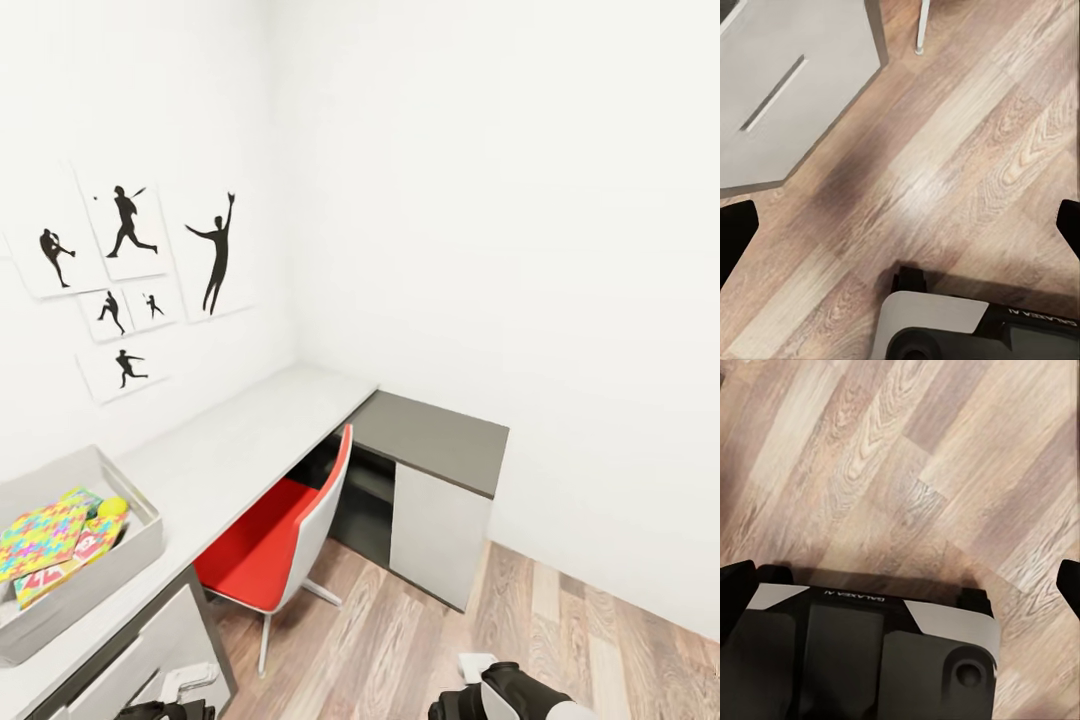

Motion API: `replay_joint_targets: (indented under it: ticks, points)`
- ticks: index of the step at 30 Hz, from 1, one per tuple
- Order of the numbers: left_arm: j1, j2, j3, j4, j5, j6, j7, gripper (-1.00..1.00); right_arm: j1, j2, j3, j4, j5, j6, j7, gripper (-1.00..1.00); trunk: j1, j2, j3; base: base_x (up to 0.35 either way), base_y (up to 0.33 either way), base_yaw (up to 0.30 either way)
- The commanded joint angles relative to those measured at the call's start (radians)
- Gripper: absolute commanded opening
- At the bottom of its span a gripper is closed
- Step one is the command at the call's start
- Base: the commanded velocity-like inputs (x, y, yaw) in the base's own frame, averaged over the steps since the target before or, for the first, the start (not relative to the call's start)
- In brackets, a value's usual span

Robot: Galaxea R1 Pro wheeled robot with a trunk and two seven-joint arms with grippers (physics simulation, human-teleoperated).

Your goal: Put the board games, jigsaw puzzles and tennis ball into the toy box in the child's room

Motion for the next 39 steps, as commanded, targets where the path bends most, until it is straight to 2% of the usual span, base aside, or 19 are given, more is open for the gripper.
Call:
replay_joint_targets:
  ticks: [1,11,18,21,23,25,34,38,39]
  points:
    - [0.001,0.002,-0.005,-0.005,0.005,0.003,0.008,1.0,-0.001,0.0,0.004,0.0,-0.001,0.003,0.003,1.0,0.001,-0.002,-0.003,0.0,0.0,-0.258]
    - [0.007,0.001,-0.005,-0.005,0.004,0.002,0.008,1.0,0.004,-0.003,0.004,0.003,-0.002,0.002,0.002,1.0,0.001,-0.002,-0.008,0.0,0.0,-0.258]
    - [0.008,0.001,-0.005,-0.005,0.004,0.003,0.008,1.0,0.052,-0.003,0.002,0.006,-0.014,-0.021,0.002,1.0,0.001,-0.002,-0.012,0.0,0.0,-0.258]
    - [0.009,0.001,-0.005,-0.005,0.004,0.003,0.007,1.0,0.08,-0.007,0.002,0.024,-0.062,-0.045,0.001,1.0,0.001,-0.002,-0.014,0.0,0.0,-0.258]
    - [0.011,0.001,-0.005,-0.005,0.004,0.003,0.007,1.0,0.094,-0.009,0.002,0.046,-0.114,-0.062,0.001,1.0,0.001,-0.002,-0.015,0.0,0.0,-0.258]
    - [0.011,0.002,-0.005,-0.005,0.004,0.003,0.007,1.0,0.103,-0.01,0.002,0.062,-0.141,-0.079,0.001,1.0,0.001,-0.002,-0.016,0.0,0.0,-0.258]
    - [0.036,0.003,-0.007,-0.005,0.003,0.003,0.007,1.0,0.134,-0.01,0.002,0.082,-0.177,-0.104,-0.005,1.0,0.001,-0.002,-0.021,0.0,0.0,-0.258]
    - [0.047,0.004,-0.01,-0.005,0.0,0.003,0.008,1.0,0.145,-0.011,0.002,0.083,-0.213,-0.114,-0.046,1.0,0.001,-0.002,-0.023,0.0,0.0,-0.258]
    - [0.051,0.005,-0.013,-0.005,-0.019,0.002,0.008,1.0,0.159,-0.012,0.002,0.083,-0.232,-0.127,-0.082,1.0,0.001,-0.002,-0.024,0.0,0.0,-0.258]
